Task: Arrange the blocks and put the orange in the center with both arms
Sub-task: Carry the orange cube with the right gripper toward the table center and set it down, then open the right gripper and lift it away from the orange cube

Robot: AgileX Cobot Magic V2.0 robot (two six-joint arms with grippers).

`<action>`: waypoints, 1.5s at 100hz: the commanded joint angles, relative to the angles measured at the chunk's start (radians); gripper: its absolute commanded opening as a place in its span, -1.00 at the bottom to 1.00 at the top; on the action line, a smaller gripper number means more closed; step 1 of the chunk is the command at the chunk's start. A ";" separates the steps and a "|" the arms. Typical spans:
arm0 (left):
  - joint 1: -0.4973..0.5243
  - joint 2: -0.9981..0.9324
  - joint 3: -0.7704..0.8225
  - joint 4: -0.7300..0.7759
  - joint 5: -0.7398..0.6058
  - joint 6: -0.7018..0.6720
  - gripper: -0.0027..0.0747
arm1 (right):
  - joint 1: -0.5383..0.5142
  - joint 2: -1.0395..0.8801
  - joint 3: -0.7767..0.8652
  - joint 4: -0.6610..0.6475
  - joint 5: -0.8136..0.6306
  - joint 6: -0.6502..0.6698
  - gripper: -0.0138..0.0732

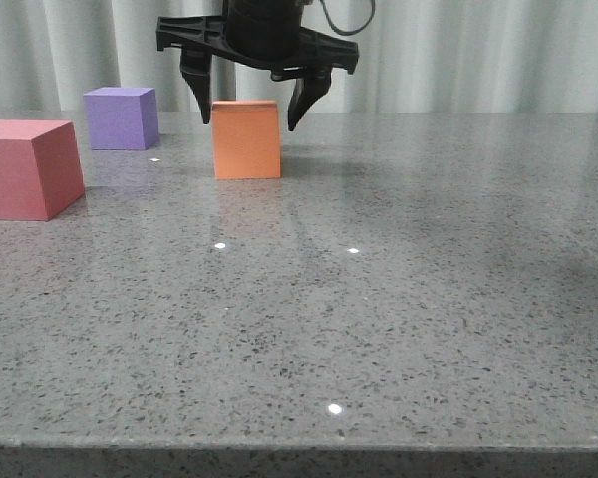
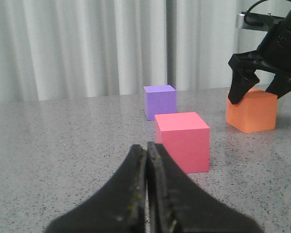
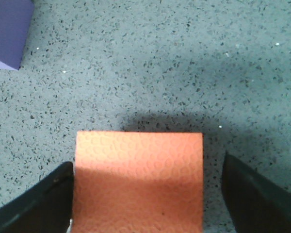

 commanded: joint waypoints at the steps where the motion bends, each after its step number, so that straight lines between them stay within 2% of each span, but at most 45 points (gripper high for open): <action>1: 0.003 -0.037 0.043 -0.006 -0.073 -0.005 -0.98 | -0.002 -0.065 -0.035 -0.029 -0.047 -0.002 0.72; 17: 0.003 -0.037 0.043 -0.006 -0.073 -0.005 -0.98 | -0.002 -0.092 -0.035 -0.027 -0.011 -0.011 0.72; 41: 0.003 -0.037 0.043 -0.006 -0.073 -0.005 -0.98 | -0.030 -0.184 -0.037 -0.045 0.050 -0.168 0.72; 62: 0.003 -0.037 0.043 -0.006 -0.073 -0.005 -0.98 | -0.101 -0.272 -0.034 -0.045 0.099 -0.327 0.72; 81: 0.003 -0.037 0.043 -0.006 -0.073 -0.005 -0.98 | -0.205 -0.368 0.039 -0.069 0.131 -0.379 0.72; 105: 0.003 -0.037 0.043 -0.006 -0.073 -0.005 -0.98 | -0.336 -0.582 0.329 -0.085 0.045 -0.379 0.72; 135: 0.003 -0.037 0.043 -0.006 -0.073 -0.005 -0.98 | -0.487 -0.932 0.827 -0.091 -0.184 -0.378 0.72; 150: 0.003 -0.037 0.043 -0.006 -0.073 -0.005 -0.98 | -0.515 -1.101 1.079 -0.091 -0.341 -0.377 0.72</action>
